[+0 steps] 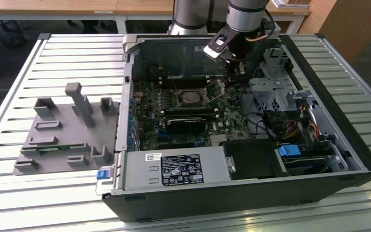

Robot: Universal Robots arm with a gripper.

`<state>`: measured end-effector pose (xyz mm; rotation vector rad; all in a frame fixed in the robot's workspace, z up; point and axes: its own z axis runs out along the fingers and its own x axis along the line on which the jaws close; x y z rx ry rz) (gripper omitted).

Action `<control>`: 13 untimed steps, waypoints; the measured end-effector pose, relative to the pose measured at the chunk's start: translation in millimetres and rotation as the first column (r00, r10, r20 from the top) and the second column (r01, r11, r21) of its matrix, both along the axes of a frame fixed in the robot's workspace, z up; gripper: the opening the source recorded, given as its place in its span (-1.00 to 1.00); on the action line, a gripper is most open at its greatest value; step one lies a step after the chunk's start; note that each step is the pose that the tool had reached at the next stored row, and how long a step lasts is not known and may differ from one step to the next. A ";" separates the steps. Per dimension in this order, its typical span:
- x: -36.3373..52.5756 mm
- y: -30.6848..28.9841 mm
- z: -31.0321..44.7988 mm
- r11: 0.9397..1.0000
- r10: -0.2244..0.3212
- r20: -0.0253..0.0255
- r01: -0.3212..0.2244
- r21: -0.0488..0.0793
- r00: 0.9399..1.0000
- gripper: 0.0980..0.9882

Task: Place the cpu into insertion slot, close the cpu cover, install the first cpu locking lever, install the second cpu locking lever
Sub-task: 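Close the cpu cover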

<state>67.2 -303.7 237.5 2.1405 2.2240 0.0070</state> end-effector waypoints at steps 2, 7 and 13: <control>-2.6 0.0 0.0 1.000 0.000 0.000 0.000 0.000 1.000 -0.98; -10.9 0.0 -0.1 1.000 0.000 0.000 0.000 0.002 1.000 -0.98; -25.8 0.0 0.0 1.000 0.000 0.000 0.000 0.002 1.000 -0.98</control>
